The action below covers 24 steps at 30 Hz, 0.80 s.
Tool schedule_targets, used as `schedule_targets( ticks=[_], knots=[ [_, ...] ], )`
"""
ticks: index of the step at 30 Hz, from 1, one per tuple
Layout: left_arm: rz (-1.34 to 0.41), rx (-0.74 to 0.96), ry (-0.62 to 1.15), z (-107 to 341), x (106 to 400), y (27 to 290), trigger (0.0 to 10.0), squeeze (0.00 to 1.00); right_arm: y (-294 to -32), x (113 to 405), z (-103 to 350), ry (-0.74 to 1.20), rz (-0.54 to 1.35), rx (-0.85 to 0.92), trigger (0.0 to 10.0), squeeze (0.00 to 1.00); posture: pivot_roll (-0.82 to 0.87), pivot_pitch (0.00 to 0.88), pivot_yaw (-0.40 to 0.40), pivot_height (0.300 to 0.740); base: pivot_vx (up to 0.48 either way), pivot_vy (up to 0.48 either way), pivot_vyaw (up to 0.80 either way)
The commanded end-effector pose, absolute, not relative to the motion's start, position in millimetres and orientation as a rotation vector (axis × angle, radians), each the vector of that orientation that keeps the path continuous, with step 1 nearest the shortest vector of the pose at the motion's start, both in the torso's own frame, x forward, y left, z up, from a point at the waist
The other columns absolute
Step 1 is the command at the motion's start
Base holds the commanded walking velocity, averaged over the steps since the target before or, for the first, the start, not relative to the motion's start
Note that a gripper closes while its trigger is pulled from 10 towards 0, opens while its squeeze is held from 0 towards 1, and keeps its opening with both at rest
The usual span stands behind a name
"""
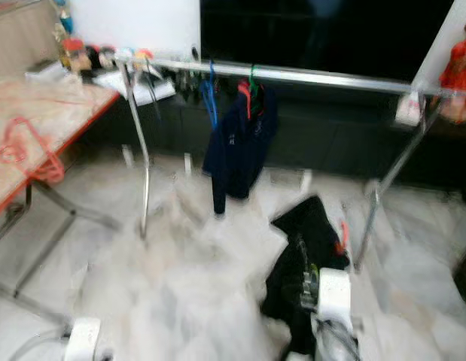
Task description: Hang hanger
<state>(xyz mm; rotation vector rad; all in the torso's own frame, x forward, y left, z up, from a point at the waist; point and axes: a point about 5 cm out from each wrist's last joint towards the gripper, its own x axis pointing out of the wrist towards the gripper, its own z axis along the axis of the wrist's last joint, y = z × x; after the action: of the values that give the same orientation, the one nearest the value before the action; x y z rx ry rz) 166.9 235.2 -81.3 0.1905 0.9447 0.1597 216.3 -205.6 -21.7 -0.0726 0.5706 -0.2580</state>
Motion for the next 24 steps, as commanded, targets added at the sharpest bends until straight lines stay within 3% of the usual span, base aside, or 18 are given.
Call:
schedule_targets(
  ticks=[1,9,15,24],
  knots=[
    [0.152,0.184,0.958,-83,165,231,10.0,0.00,-211,222,-15,0.538,-0.263,-0.080,10.0,0.00,-0.06,0.000,-0.067,0.740,-0.326,0.000,0.00],
    [0.152,0.185,0.958,-83,164,232,10.0,0.00,-210,225,-15,0.543,-0.244,-0.078,10.0,0.00,-0.05,0.000,-0.068,0.740,-0.318,0.000,0.00],
    [0.153,0.188,0.954,-83,164,233,10.0,0.00,-207,232,-13,0.546,-0.187,-0.073,10.0,0.00,-0.05,0.000,-0.068,0.740,0.000,0.000,0.00],
    [0.111,0.242,0.815,-64,197,239,10.0,0.00,-211,254,-1,0.584,0.097,-0.122,10.0,0.00,-0.06,0.000,-0.071,0.740,0.000,0.000,0.00]
  ],
)
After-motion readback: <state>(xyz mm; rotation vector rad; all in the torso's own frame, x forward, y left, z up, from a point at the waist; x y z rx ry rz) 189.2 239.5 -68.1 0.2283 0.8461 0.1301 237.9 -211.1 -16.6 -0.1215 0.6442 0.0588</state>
